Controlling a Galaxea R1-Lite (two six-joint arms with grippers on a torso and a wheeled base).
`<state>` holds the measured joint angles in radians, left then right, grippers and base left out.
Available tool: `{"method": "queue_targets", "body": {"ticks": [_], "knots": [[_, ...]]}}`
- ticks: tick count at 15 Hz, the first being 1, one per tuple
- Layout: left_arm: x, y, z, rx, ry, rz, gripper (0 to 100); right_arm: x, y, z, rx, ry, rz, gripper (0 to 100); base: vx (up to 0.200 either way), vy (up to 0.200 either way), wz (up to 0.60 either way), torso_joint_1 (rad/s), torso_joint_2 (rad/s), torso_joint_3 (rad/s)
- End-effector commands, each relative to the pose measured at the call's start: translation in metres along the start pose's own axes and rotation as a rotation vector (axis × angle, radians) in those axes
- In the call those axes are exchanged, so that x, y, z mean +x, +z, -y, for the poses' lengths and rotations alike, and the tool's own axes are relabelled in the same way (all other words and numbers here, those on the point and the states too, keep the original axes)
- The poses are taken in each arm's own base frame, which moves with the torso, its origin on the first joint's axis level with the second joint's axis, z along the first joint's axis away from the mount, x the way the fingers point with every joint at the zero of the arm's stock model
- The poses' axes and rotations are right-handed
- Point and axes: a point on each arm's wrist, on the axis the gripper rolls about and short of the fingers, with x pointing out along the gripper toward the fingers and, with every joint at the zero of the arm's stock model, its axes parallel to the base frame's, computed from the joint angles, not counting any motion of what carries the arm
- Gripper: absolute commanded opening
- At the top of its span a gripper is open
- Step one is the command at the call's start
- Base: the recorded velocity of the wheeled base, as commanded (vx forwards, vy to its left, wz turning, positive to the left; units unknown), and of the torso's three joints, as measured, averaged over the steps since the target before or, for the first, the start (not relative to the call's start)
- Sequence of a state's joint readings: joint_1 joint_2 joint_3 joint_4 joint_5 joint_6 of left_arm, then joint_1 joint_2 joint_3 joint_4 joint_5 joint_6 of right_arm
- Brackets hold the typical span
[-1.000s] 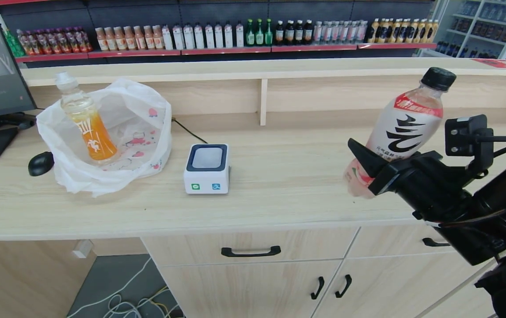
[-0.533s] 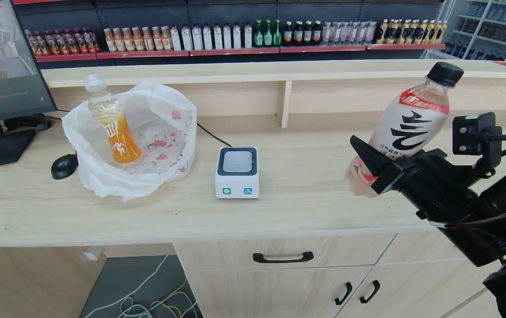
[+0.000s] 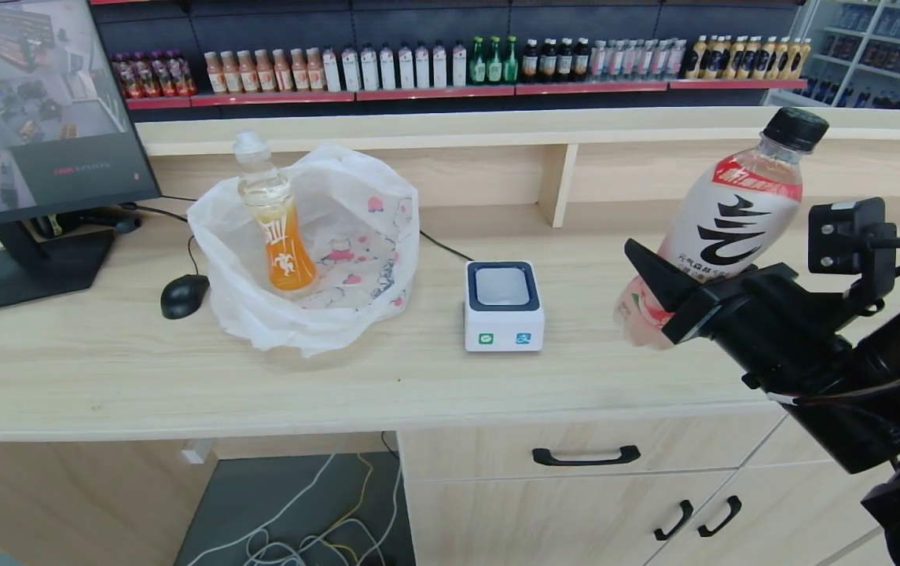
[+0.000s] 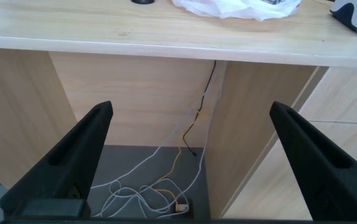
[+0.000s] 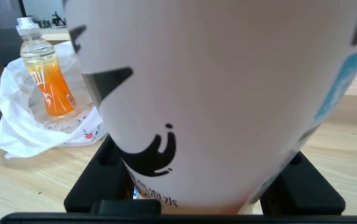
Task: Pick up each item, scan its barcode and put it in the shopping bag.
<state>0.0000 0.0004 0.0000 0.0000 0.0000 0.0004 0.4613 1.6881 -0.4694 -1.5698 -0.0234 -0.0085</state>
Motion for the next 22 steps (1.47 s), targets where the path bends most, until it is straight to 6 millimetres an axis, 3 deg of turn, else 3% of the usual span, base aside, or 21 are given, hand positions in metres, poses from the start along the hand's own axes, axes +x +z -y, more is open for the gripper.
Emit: {"method": "queue_targets", "body": {"ticks": [1, 10, 13, 16, 18, 21, 22], "knots": [[0.0, 0.0, 0.0, 0.001, 0.0, 0.0, 100, 0.001, -0.001, 0.0, -0.001, 0.001, 0.0, 0, 0.0, 0.0, 0.0, 0.0, 0.0, 0.0], [0.0, 0.0, 0.0, 0.003, 0.0, 0.0, 100, 0.019, 0.005, -0.014, 0.017, 0.047, 0.055, 0, 0.0, 0.0, 0.0, 0.0, 0.0, 0.0], [0.0, 0.0, 0.0, 0.003, 0.0, 0.0, 100, 0.045, 0.008, -0.022, 0.037, 0.065, 0.123, 0, 0.0, 0.0, 0.0, 0.0, 0.0, 0.0], [0.0, 0.0, 0.0, 0.003, 0.0, 0.0, 100, 0.048, 0.005, -0.028, 0.108, 0.044, 0.116, 0, 0.0, 0.0, 0.0, 0.0, 0.0, 0.0], [0.0, 0.0, 0.0, 0.003, 0.0, 0.0, 100, 0.062, 0.004, -0.029, 0.183, 0.035, 0.119, 0, 0.0, 0.0, 0.0, 0.0, 0.0, 0.0], [0.0, 0.0, 0.0, 0.003, 0.0, 0.0, 100, 0.091, 0.02, -0.035, 0.291, 0.037, 0.108, 0, 0.0, 0.0, 0.0, 0.0, 0.0, 0.0], [0.0, 0.0, 0.0, 0.003, 0.0, 0.0, 100, 0.092, 0.02, -0.036, 0.295, 0.039, 0.109, 0, 0.0, 0.0, 0.0, 0.0, 0.0, 0.0]]}}
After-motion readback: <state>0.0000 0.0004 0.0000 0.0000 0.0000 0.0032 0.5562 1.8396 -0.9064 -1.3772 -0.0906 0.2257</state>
